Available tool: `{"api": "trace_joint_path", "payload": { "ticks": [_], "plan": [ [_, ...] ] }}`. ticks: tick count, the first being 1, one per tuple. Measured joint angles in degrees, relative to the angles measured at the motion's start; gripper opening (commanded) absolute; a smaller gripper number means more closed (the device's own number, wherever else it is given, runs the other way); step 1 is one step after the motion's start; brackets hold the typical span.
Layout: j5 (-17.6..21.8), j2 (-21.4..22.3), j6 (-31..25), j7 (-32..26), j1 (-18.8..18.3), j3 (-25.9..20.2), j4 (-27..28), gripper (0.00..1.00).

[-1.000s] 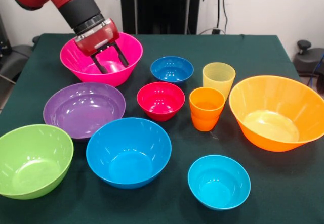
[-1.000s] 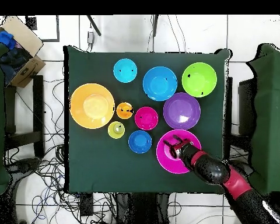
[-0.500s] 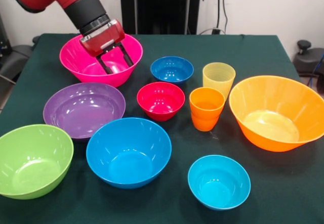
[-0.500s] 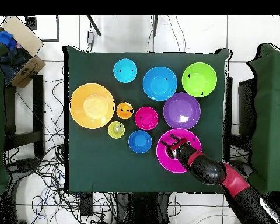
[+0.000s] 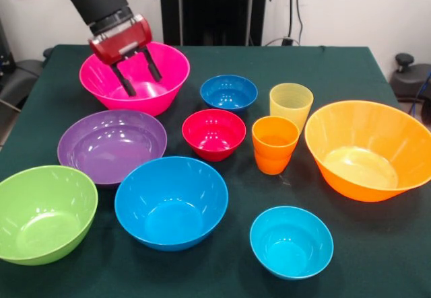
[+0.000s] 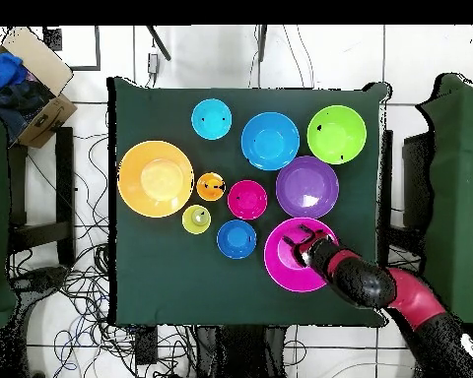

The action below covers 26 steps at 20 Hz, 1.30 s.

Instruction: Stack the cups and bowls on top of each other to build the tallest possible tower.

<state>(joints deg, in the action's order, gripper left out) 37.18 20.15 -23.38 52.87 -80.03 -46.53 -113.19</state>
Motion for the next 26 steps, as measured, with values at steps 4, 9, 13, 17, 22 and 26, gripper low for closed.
{"api": "trace_joint_path", "payload": {
  "ticks": [4,9,13,17,22,26],
  "plan": [
    [-1.01,6.94,-5.59,0.00,1.42,-1.39,-0.02,1.00],
    [-1.08,12.72,-9.35,0.00,2.43,-2.93,0.25,1.00],
    [-1.05,14.37,-9.66,0.00,2.47,-3.92,0.97,1.00],
    [-0.95,14.45,-9.66,0.00,2.47,-4.24,2.09,1.00],
    [-0.17,13.48,-9.66,0.00,2.34,-4.22,3.66,1.00],
    [0.64,11.74,-9.66,0.00,2.35,-4.21,5.57,1.00]
  ]
}}
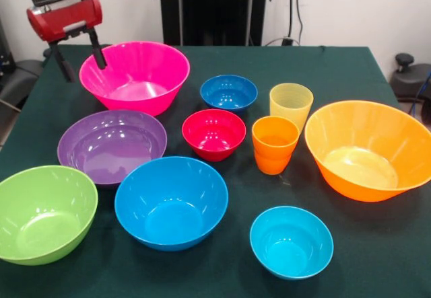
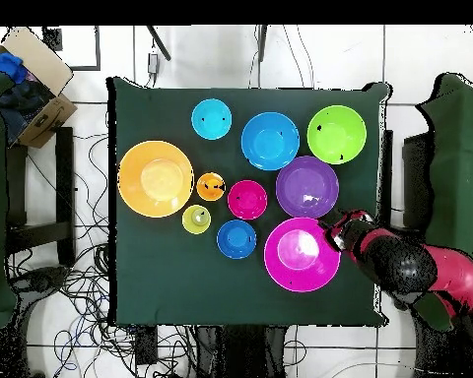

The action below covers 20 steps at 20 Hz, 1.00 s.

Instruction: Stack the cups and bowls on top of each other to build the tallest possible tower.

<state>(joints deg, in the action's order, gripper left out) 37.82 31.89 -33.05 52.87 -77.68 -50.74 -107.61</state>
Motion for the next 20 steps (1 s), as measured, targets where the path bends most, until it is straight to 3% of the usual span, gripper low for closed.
{"api": "trace_joint_path", "payload": {
  "ticks": [20],
  "plan": [
    [5.29,-10.23,0.27,-0.01,-0.36,-0.84,7.40,1.00]
  ]
}}
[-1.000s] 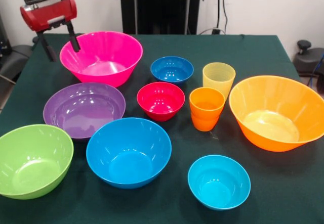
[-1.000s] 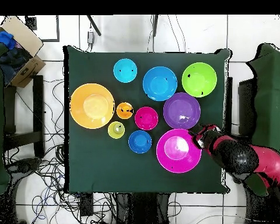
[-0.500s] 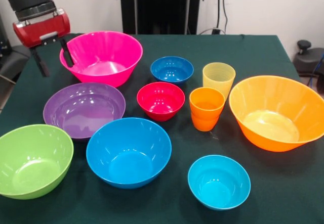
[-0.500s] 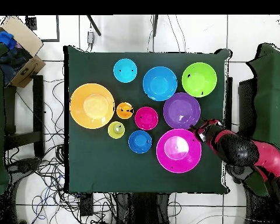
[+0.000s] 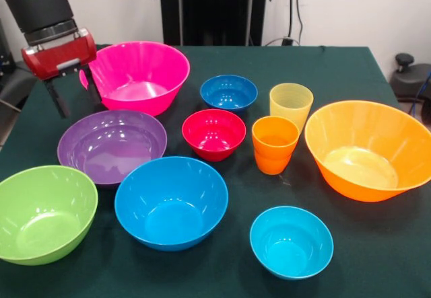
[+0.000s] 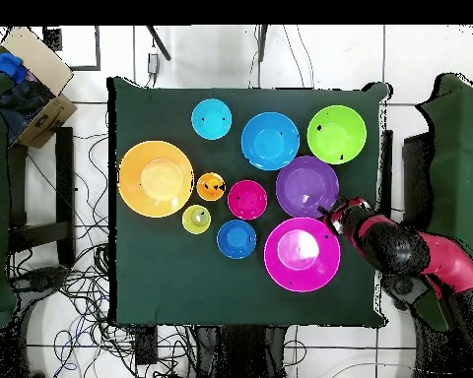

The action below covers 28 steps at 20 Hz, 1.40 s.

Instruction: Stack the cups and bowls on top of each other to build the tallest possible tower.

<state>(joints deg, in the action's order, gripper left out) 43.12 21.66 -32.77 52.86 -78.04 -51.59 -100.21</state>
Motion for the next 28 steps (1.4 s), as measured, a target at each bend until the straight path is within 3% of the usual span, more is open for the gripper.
{"api": "trace_joint_path", "payload": {
  "ticks": [14,28],
  "plan": [
    [5.69,-7.33,0.58,-0.91,-1.32,-1.97,3.01,1.00],
    [6.96,-10.22,0.75,-11.90,-3.20,-7.85,8.09,1.00]
  ]
}}
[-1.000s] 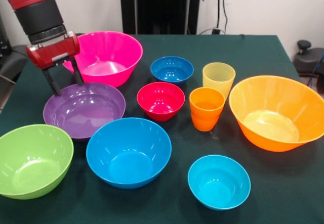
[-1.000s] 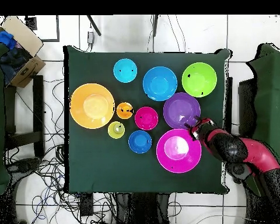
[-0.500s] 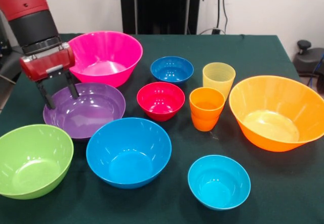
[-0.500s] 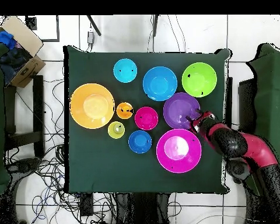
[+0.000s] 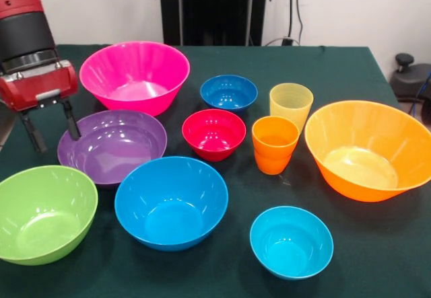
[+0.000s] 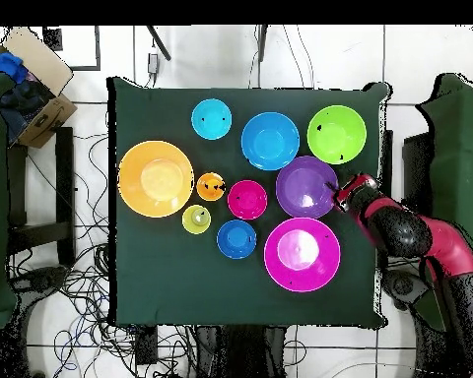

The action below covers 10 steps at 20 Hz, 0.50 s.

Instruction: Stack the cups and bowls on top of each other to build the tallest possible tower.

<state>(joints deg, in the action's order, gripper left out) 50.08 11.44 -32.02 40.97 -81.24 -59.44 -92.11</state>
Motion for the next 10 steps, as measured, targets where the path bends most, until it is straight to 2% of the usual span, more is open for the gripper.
{"api": "trace_joint_path", "payload": {
  "ticks": [3,5,8,10],
  "plan": [
    [1.33,0.22,1.10,-0.89,0.01,-0.20,0.14,1.00],
    [4.08,0.91,3.95,-0.89,0.71,0.42,0.14,1.00],
    [8.68,2.78,9.60,-0.77,3.58,3.29,0.21,1.00],
    [11.68,4.38,13.84,-0.14,6.81,6.41,0.43,1.00]
  ]
}}
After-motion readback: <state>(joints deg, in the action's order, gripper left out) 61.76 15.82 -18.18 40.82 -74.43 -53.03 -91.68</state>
